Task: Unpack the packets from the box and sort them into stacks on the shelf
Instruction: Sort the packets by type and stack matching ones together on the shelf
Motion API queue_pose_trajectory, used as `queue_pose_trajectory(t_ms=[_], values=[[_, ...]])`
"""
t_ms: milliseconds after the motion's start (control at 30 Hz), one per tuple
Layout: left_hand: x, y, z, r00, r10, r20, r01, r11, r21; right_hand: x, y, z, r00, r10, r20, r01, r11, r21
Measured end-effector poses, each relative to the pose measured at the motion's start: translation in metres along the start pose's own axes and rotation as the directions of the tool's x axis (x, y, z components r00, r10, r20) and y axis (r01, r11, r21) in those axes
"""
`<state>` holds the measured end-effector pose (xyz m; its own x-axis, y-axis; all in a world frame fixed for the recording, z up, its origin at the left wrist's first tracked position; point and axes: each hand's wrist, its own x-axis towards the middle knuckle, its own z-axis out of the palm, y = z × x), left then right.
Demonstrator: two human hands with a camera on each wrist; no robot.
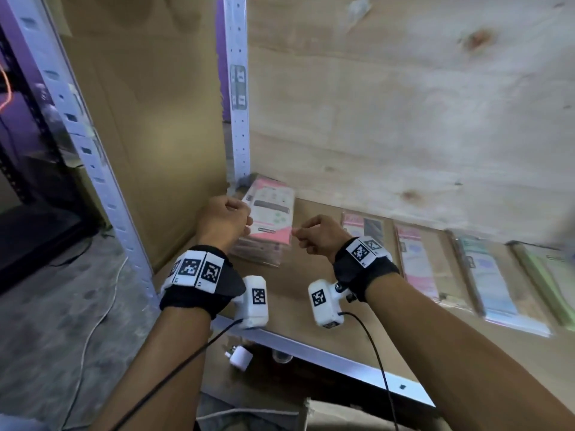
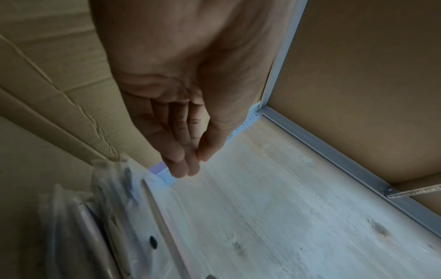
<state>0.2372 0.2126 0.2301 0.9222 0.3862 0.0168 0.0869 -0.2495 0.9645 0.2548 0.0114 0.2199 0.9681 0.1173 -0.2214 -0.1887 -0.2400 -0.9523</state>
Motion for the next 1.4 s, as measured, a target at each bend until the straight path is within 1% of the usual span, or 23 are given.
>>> queue_pose_trajectory(t_ms=[100,200,267,367,467,533,633,700,733,800,833,867,900,933,967,1033,1100,1167,1200,1267,1333,1367,1400], values=[[-0.006,0.005,0.006,1.000,-0.006,-0.018,0.006,1.000,-0.001,-0.007,0.001,-0.002,0.998,0.042,0.042,-0.045,0.995,0.088],[-0.011,0.010,0.009,0.999,0.016,-0.046,-0.018,0.999,-0.029,-0.009,-0.005,0.008,0.996,0.031,0.087,-0.037,0.997,0.064],[-0.014,0.012,0.009,0.997,0.038,-0.065,-0.041,0.998,-0.045,-0.009,-0.006,0.010,0.995,0.022,0.093,-0.028,0.998,0.064],[-0.014,0.013,0.009,0.994,0.057,-0.088,-0.059,0.998,-0.026,-0.016,0.001,-0.007,0.997,0.016,0.081,-0.019,0.999,0.035],[-0.013,0.014,0.014,0.996,0.093,-0.018,-0.092,0.995,0.028,-0.033,0.011,-0.044,0.996,0.019,0.092,-0.027,0.996,0.084],[-0.015,0.016,0.023,0.986,0.136,0.095,-0.151,0.975,0.163,-0.049,0.013,-0.074,0.992,-0.005,0.124,-0.013,0.989,0.149],[-0.030,0.025,0.042,0.935,0.189,0.299,-0.294,0.886,0.358,-0.079,0.008,-0.117,0.991,-0.054,0.124,0.010,0.943,0.332],[-0.044,0.033,0.058,0.893,0.262,0.367,-0.408,0.814,0.414,-0.097,0.001,-0.140,0.990,-0.086,0.110,0.033,0.910,0.412],[-0.052,0.036,0.066,0.861,0.327,0.390,-0.483,0.769,0.419,-0.104,-0.004,-0.149,0.990,-0.095,0.103,0.042,0.902,0.430],[-0.068,0.043,0.083,0.778,0.466,0.420,-0.620,0.674,0.400,-0.117,-0.012,-0.164,0.991,-0.111,0.081,0.064,0.894,0.444],[-0.074,0.046,0.092,0.733,0.536,0.419,-0.677,0.636,0.371,-0.122,-0.015,-0.172,0.991,-0.117,0.067,0.074,0.889,0.452],[-0.081,0.048,0.100,0.701,0.592,0.398,-0.712,0.615,0.339,-0.127,-0.017,-0.178,0.991,-0.118,0.055,0.079,0.880,0.469],[-0.086,0.050,0.107,0.697,0.612,0.375,-0.716,0.627,0.308,-0.131,-0.018,-0.185,0.992,-0.114,0.046,0.077,0.870,0.488],[-0.090,0.051,0.114,0.705,0.608,0.365,-0.706,0.651,0.279,-0.136,-0.018,-0.191,0.994,-0.103,0.038,0.069,0.856,0.512],[-0.092,0.050,0.119,0.713,0.591,0.376,-0.693,0.676,0.251,-0.140,-0.017,-0.197,0.996,-0.085,0.020,0.060,0.839,0.541],[-0.095,0.050,0.129,0.711,0.551,0.437,-0.660,0.736,0.148,-0.147,-0.009,-0.210,0.997,-0.067,-0.028,0.070,0.808,0.586],[-0.103,0.052,0.140,0.691,0.526,0.495,-0.606,0.795,0.002,-0.152,0.002,-0.221,0.996,-0.066,-0.062,0.090,0.807,0.584],[-0.111,0.051,0.152,0.657,0.516,0.550,-0.567,0.818,-0.091,-0.155,0.017,-0.226,0.995,-0.035,-0.093,0.081,0.831,0.551],[-0.115,0.050,0.159,0.639,0.500,0.584,-0.540,0.833,-0.122,-0.156,0.025,-0.229,0.994,-0.015,-0.108,0.069,0.852,0.519],[-0.123,0.047,0.173,0.638,0.438,0.633,-0.436,0.883,-0.172,-0.158,0.048,-0.231,0.992,0.009,-0.124,0.040,0.921,0.389],[-0.131,0.043,0.187,0.659,0.379,0.650,-0.328,0.922,-0.205,-0.161,0.069,-0.230,0.990,0.028,-0.136,-0.001,0.981,0.193],[-0.133,0.041,0.194,0.675,0.345,0.652,-0.271,0.938,-0.216,-0.162,0.079,-0.229,0.989,0.036,-0.142,-0.019,0.993,0.120],[-0.135,0.039,0.200,0.686,0.309,0.659,-0.207,0.951,-0.229,-0.164,0.087,-0.228,0.988,0.041,-0.148,-0.029,0.996,0.083]])
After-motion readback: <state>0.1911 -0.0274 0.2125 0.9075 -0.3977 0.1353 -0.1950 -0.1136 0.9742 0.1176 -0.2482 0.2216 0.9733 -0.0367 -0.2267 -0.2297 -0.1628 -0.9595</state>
